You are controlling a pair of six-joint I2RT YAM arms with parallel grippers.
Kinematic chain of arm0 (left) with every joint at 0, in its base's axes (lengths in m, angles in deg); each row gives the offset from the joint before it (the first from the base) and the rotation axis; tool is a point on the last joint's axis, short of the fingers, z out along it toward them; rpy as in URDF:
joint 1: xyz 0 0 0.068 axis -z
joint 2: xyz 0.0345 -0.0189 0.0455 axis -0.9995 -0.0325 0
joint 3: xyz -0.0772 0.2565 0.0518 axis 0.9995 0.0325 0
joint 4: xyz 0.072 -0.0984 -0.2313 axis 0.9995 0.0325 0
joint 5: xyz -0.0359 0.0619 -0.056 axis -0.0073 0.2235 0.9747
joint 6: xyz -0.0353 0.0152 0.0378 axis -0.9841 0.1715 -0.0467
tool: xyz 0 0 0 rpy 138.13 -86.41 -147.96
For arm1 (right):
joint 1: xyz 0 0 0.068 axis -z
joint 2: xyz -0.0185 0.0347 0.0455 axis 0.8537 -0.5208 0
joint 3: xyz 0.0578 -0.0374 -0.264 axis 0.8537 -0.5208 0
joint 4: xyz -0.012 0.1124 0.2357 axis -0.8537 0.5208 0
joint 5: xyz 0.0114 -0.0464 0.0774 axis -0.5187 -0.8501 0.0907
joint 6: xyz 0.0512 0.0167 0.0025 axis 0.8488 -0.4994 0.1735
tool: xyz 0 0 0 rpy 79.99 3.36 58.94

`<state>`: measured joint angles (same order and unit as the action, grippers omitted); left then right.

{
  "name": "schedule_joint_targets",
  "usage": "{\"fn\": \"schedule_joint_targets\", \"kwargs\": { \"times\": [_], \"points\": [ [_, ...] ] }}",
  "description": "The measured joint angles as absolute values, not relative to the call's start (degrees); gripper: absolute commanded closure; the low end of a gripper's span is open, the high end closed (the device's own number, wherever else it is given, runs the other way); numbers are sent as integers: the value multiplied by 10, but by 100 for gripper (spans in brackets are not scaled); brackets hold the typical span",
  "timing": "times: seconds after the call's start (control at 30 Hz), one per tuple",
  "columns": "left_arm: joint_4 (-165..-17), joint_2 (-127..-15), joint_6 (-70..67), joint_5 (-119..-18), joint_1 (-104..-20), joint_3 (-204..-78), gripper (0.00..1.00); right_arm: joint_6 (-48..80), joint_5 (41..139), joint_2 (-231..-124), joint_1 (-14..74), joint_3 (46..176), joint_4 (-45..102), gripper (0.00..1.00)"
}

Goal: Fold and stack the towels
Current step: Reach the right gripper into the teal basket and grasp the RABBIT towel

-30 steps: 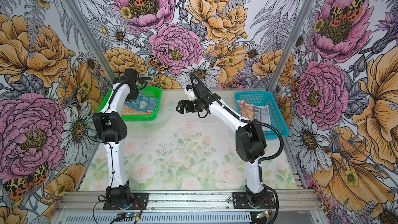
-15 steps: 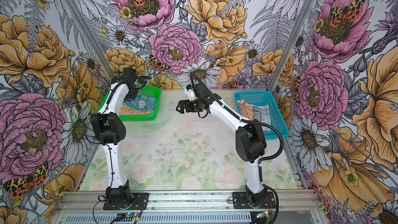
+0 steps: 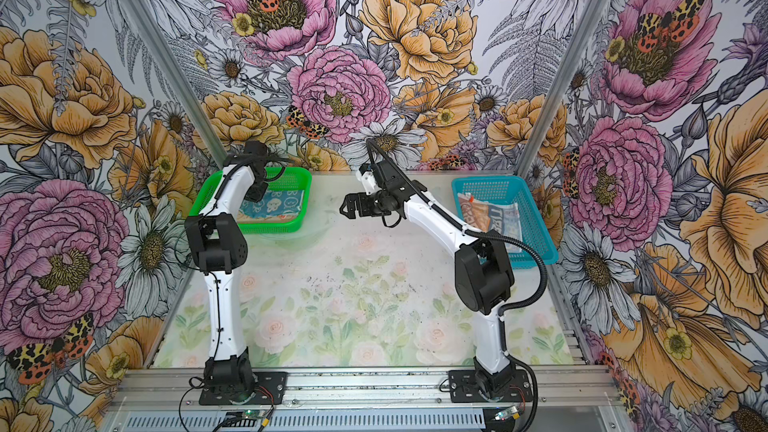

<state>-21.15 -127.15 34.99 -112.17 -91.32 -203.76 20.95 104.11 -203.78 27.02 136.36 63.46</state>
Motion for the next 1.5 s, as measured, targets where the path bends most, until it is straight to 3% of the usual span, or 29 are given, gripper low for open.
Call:
{"fn": "schedule_joint_targets", "kwargs": {
  "times": [0.27, 0.43, 0.73, 0.87, 1.1, 1.4, 1.5],
  "points": [
    [-218, -1256, 281, -1084, -909, -2070, 1, 191, 999, -2025, 276, 1362, 671, 1],
    [-219, -1211, 243, -1047, -880, -2070, 1, 179, 955, -1961, 316, 1333, 708, 1],
    [-278, -1153, 235, -1037, -673, -2084, 1, 210, 871, -1817, 538, 1218, 725, 1],
    [-307, -1157, 245, -1038, -576, -2090, 1, 231, 867, -1815, 623, 1163, 726, 1],
    [-343, -1213, 265, -1040, -468, -2157, 1, 256, 888, -1861, 680, 1118, 729, 2],
    [-347, -1276, 274, -1033, -398, -2182, 1, 280, 916, -1961, 700, 1112, 682, 29],
    [-348, -1278, 274, -1022, -394, -2182, 1, 283, 922, -1993, 700, 1112, 670, 47]
  ]
}}
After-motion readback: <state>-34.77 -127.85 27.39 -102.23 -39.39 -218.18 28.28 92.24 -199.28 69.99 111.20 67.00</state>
